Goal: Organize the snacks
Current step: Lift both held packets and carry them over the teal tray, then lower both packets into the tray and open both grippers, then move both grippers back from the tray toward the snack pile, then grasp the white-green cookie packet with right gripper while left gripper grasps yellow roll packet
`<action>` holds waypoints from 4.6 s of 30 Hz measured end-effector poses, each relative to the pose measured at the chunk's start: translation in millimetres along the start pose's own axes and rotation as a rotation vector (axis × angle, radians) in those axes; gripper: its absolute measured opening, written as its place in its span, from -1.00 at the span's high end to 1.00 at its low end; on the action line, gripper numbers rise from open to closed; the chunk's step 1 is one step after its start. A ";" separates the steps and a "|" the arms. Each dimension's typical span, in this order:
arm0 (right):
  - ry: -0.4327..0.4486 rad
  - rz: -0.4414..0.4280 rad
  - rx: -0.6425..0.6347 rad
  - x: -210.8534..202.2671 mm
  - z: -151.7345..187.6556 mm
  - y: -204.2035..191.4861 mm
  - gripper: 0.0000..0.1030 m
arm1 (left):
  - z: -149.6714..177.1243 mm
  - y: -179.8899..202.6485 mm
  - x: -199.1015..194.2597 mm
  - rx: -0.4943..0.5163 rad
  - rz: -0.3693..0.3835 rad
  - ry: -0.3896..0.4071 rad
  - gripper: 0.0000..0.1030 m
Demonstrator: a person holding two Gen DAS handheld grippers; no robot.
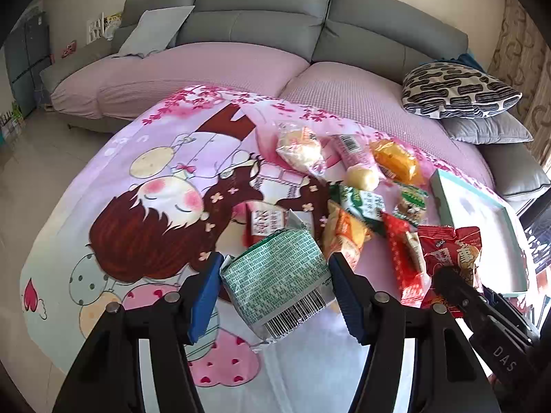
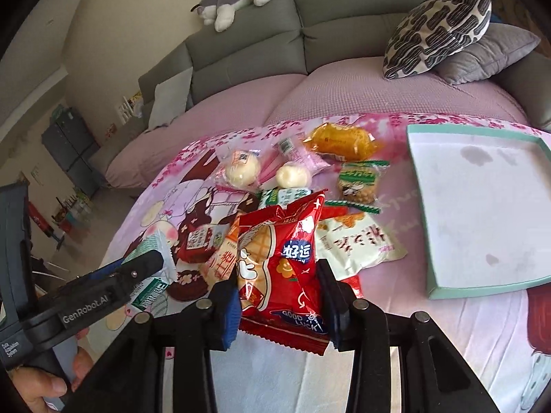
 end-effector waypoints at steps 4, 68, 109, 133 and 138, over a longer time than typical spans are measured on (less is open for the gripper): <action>0.048 0.088 0.052 -8.1 -19.3 40.5 0.19 | -16.6 46.7 9.1 0.050 0.072 0.013 -0.25; 0.067 0.507 0.321 -21.8 -29.4 264.6 -0.89 | -71.9 232.8 124.2 0.151 0.285 0.055 -0.90; -0.017 0.242 -0.079 40.3 -31.3 41.1 -1.00 | -41.5 19.1 49.3 0.009 -0.173 -0.046 -0.90; -0.100 0.311 -0.177 78.2 -1.5 32.5 -0.41 | -1.2 39.8 93.9 0.073 -0.063 -0.188 -0.36; -0.096 0.301 -0.188 81.5 -0.8 31.3 -0.28 | 0.3 46.1 97.2 0.087 -0.052 -0.187 -0.32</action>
Point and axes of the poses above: each gripper's, at about its wrist camera, not at the fingertips, and x roughly the way its jaws point, y to its right, z to its underside, the point moved 8 cm from there along x, roughly the way its jaws point, and after that the axes turned 8 degrees about z, right-handed, at the moved point
